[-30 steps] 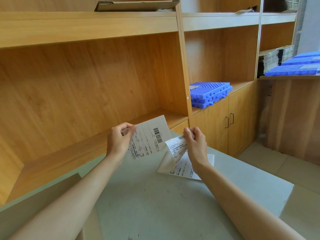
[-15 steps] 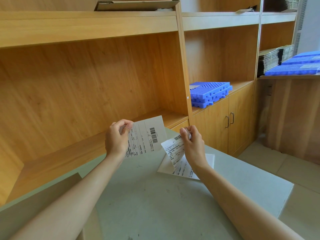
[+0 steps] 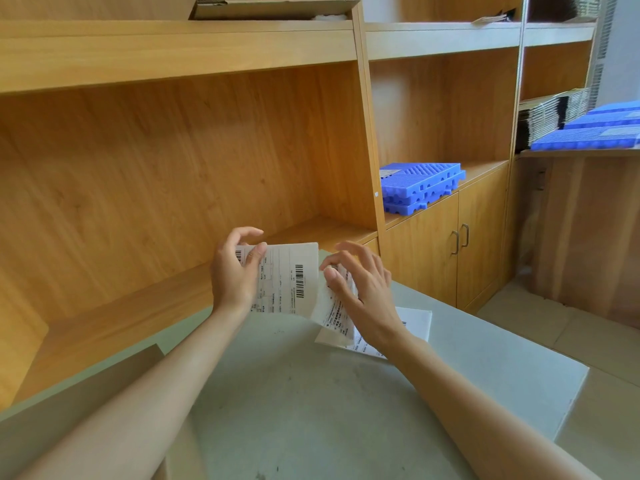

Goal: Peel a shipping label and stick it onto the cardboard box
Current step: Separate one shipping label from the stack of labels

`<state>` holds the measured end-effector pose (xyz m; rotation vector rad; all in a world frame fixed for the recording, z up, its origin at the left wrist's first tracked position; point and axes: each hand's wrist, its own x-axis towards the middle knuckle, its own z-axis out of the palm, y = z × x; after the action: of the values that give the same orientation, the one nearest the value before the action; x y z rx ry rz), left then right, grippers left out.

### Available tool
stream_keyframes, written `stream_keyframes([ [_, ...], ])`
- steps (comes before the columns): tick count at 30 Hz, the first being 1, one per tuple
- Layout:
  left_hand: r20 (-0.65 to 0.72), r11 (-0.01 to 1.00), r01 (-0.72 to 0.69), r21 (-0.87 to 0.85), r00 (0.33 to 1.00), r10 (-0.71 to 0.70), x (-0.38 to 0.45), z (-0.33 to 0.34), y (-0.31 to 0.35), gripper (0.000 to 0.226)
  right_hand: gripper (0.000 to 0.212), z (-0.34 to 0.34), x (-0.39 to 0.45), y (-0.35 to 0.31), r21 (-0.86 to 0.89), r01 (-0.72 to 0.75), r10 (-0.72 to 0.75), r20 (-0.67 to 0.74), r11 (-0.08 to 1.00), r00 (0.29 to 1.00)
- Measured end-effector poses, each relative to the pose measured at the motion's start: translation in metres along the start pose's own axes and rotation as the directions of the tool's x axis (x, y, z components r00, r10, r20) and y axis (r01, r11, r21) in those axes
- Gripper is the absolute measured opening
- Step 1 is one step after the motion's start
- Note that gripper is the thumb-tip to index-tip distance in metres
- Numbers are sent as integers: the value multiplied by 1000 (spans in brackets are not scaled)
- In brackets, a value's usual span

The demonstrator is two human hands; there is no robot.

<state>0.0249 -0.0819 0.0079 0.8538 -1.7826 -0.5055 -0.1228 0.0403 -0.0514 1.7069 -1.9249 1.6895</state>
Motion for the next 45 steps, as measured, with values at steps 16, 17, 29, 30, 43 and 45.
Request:
stream_keyframes([
  [16, -54, 977, -66, -204, 997, 56, 13, -27, 23, 32, 28, 3, 0, 4, -95, 104, -90, 143, 990, 986],
  [17, -42, 977, -71, -202, 997, 64, 14, -28, 23, 31, 28, 3, 0, 4, -96, 109, -94, 149, 989, 984],
  [29, -38, 975, -108, -194, 994, 102, 22, -33, 20, 25, 23, 4, 2, 4, -93, 92, -75, 172, 991, 982],
  [30, -35, 976, -109, -189, 994, 104, 22, -33, 20, 25, 22, 4, 2, 3, -99, 96, -76, 181, 990, 981],
  [43, -18, 972, -102, -211, 995, 101, 27, -44, 20, 25, 57, -3, 4, -3, 30, -30, 35, -174, 999, 984],
  [45, 9, 971, -110, -212, 993, 114, 26, -44, 24, 25, 53, -8, 6, -7, 79, -36, 60, -325, 996, 944],
])
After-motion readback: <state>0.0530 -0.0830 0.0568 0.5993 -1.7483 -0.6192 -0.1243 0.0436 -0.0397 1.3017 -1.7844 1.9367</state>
